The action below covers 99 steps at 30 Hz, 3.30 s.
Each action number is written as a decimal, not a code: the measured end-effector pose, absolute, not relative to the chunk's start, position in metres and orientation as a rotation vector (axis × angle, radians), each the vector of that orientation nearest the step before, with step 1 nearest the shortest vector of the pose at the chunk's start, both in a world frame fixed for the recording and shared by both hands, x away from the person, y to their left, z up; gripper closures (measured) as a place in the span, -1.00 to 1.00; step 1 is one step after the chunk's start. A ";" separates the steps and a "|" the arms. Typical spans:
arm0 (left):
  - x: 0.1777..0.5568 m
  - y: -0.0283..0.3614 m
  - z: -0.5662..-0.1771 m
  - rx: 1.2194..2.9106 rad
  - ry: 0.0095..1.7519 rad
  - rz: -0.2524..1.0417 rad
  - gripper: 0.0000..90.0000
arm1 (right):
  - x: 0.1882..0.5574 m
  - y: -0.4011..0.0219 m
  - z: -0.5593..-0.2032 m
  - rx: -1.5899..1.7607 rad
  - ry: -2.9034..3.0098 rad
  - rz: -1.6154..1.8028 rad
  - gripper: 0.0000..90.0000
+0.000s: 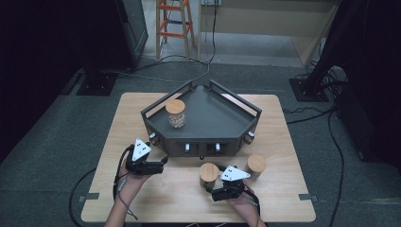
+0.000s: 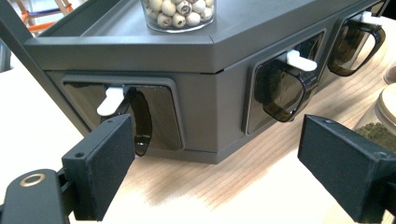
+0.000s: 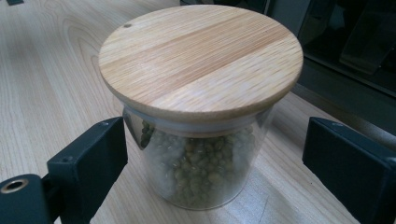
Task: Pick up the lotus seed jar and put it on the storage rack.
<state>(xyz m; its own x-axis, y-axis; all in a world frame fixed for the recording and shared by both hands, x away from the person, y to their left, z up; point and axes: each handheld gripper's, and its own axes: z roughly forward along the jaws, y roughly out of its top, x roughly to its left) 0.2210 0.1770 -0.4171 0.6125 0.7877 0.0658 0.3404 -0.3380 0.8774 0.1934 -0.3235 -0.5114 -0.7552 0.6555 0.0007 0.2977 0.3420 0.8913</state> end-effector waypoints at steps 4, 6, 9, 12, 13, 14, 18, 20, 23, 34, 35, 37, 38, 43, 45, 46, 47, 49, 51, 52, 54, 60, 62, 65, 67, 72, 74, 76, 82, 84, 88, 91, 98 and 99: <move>0.218 0.179 -0.422 1.926 0.903 0.624 -0.76 | 0.193 -0.323 -0.511 0.840 2.253 1.380 -0.86; 0.216 0.180 -0.424 1.924 0.907 0.621 -0.76 | 0.193 -0.323 -0.511 0.840 2.254 1.381 -0.86; 0.215 0.182 -0.428 1.919 0.909 0.617 -0.76 | 0.193 -0.323 -0.511 0.838 2.255 1.378 -0.86; 0.214 0.183 -0.430 1.921 0.910 0.619 -0.76 | 0.193 -0.322 -0.511 0.831 2.258 1.374 -0.86; 0.213 0.183 -0.431 1.922 0.911 0.620 -0.76 | 0.193 -0.322 -0.511 0.829 2.257 1.374 -0.86; 0.213 0.183 -0.431 1.919 0.911 0.620 -0.76 | 0.193 -0.322 -0.511 0.830 2.257 1.374 -0.86; 0.210 0.184 -0.434 1.909 0.912 0.617 -0.76 | 0.193 -0.323 -0.511 0.832 2.256 1.376 -0.86; 0.209 0.184 -0.436 1.910 0.911 0.616 -0.76 | 0.193 -0.322 -0.511 0.828 2.257 1.373 -0.86; 0.209 0.183 -0.438 1.915 0.908 0.612 -0.76 | 0.193 -0.322 -0.511 0.828 2.257 1.374 -0.86; 0.206 0.176 -0.445 1.921 0.881 0.614 -0.76 | 0.193 -0.323 -0.511 0.829 2.255 1.378 -0.86; 0.206 0.176 -0.446 1.923 0.881 0.610 -0.76 | 0.193 -0.323 -0.511 0.829 2.255 1.378 -0.86; 0.206 0.175 -0.447 1.925 0.881 0.606 -0.76 | 0.193 -0.323 -0.511 0.828 2.256 1.377 -0.86; 0.206 0.175 -0.448 1.925 0.880 0.603 -0.76 | 0.193 -0.323 -0.511 0.827 2.256 1.377 -0.86; 0.204 0.172 -0.450 1.925 0.868 0.605 -0.76 | 0.193 -0.323 -0.511 0.828 2.256 1.378 -0.86; 0.203 0.172 -0.452 1.925 0.867 0.601 -0.76 | 0.193 -0.323 -0.511 0.829 2.255 1.378 -0.86; 0.203 0.172 -0.453 1.922 0.868 0.601 -0.76 | 0.193 -0.323 -0.512 0.829 2.254 1.378 -0.86; 0.202 0.172 -0.455 1.921 0.869 0.600 -0.76 | 0.193 -0.323 -0.512 0.829 2.254 1.378 -0.86; 0.201 0.173 -0.458 1.919 0.872 0.597 -0.76 | 0.193 -0.323 -0.512 0.830 2.254 1.378 -0.86; 0.200 0.174 -0.460 1.917 0.877 0.595 -0.76 | 0.193 -0.323 -0.512 0.829 2.254 1.378 -0.86; 0.199 0.175 -0.462 1.911 0.880 0.594 -0.76 | 0.193 -0.323 -0.512 0.830 2.254 1.377 -0.86; 0.198 0.176 -0.465 1.906 0.885 0.590 -0.76 | 0.193 -0.323 -0.512 0.830 2.254 1.377 -0.86; 0.195 0.177 -0.470 1.907 0.888 0.595 -0.76 | 0.193 -0.323 -0.512 0.829 2.253 1.378 -0.86; 0.193 0.178 -0.471 1.903 0.888 0.597 -0.76 | 0.192 -0.323 -0.512 0.831 2.252 1.379 -0.86; 0.192 0.179 -0.472 1.898 0.891 0.597 -0.76 | 0.193 -0.323 -0.512 0.832 2.252 1.379 -0.86; 0.191 0.180 -0.473 1.897 0.893 0.596 -0.76 | 0.193 -0.323 -0.512 0.832 2.252 1.379 -0.86; 0.189 0.182 -0.478 1.888 0.902 0.593 -0.76 | 0.193 -0.323 -0.512 0.834 2.254 1.379 -0.86; 0.188 0.182 -0.480 1.884 0.904 0.596 -0.76 | 0.193 -0.323 -0.511 0.836 2.254 1.379 -0.86; 0.187 0.182 -0.482 1.882 0.905 0.599 -0.76 | 0.193 -0.323 -0.512 0.834 2.254 1.378 -0.86; 0.185 0.182 -0.485 1.883 0.909 0.597 -0.76 | 0.193 -0.323 -0.511 0.833 2.254 1.378 -0.86; 0.185 0.182 -0.486 1.885 0.906 0.600 -0.76 | 0.193 -0.323 -0.511 0.833 2.255 1.377 -0.86; 0.183 0.183 -0.488 1.877 0.911 0.603 -0.76 | 0.192 -0.322 -0.511 0.831 2.256 1.374 -0.86; 0.182 0.184 -0.490 1.872 0.912 0.601 -0.76 | 0.193 -0.322 -0.511 0.833 2.257 1.374 -0.86; 0.182 0.184 -0.495 1.874 0.922 0.597 -0.76 | 0.193 -0.322 -0.511 0.836 2.256 1.372 -0.86; 0.182 0.184 -0.496 1.873 0.924 0.594 -0.76 | 0.193 -0.322 -0.511 0.835 2.257 1.371 -0.86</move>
